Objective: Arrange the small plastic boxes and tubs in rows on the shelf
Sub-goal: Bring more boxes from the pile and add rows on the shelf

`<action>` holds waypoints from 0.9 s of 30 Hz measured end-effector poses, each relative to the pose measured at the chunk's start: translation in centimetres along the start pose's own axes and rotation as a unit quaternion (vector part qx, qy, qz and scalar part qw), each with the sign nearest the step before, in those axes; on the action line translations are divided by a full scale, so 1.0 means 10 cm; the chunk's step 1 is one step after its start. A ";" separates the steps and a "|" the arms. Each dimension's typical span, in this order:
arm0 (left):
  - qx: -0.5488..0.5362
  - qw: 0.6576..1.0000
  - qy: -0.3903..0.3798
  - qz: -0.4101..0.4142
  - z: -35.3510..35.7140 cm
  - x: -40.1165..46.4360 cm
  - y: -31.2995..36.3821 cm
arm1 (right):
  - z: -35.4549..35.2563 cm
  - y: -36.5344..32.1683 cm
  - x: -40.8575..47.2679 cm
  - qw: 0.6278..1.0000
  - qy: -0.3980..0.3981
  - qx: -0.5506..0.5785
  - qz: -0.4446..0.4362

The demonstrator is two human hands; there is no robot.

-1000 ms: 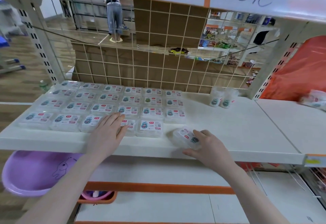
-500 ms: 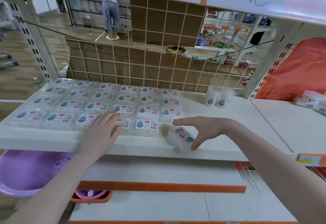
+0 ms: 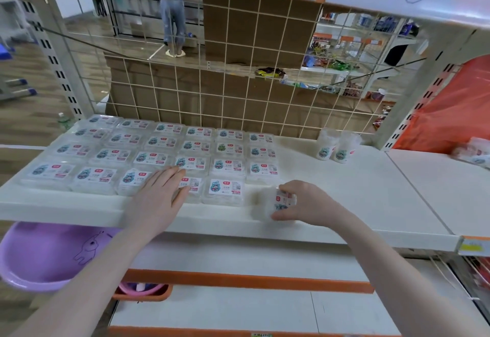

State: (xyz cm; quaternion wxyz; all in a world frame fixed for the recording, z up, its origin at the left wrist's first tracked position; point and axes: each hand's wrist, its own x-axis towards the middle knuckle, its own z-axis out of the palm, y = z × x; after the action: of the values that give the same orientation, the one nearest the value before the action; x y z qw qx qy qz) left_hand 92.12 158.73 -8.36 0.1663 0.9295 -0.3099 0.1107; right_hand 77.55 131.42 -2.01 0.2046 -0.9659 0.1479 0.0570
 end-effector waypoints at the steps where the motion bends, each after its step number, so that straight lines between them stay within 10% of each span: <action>1: 0.000 1.000 0.001 0.000 0.00 0.00 0.00 | 0.05 -0.01 -0.01 1.000 0.026 0.006 0.011; 11: 0.003 1.000 0.008 0.004 0.01 -0.01 0.00 | 0.52 -0.37 -0.01 0.961 0.220 -0.100 0.133; 19: 0.007 1.000 0.002 0.003 0.00 -0.01 0.01 | 0.28 -0.19 -0.11 0.991 0.111 0.028 0.076; 27: -0.007 1.000 0.006 -0.014 0.00 0.02 0.06 | 0.38 -0.24 -0.06 0.982 0.163 0.017 0.090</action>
State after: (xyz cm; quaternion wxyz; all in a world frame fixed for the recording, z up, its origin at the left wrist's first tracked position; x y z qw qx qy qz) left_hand 91.90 158.12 -8.16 0.1759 0.9320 -0.2966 0.1116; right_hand 77.49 135.24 -4.50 0.1881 -0.9413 0.2670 -0.0855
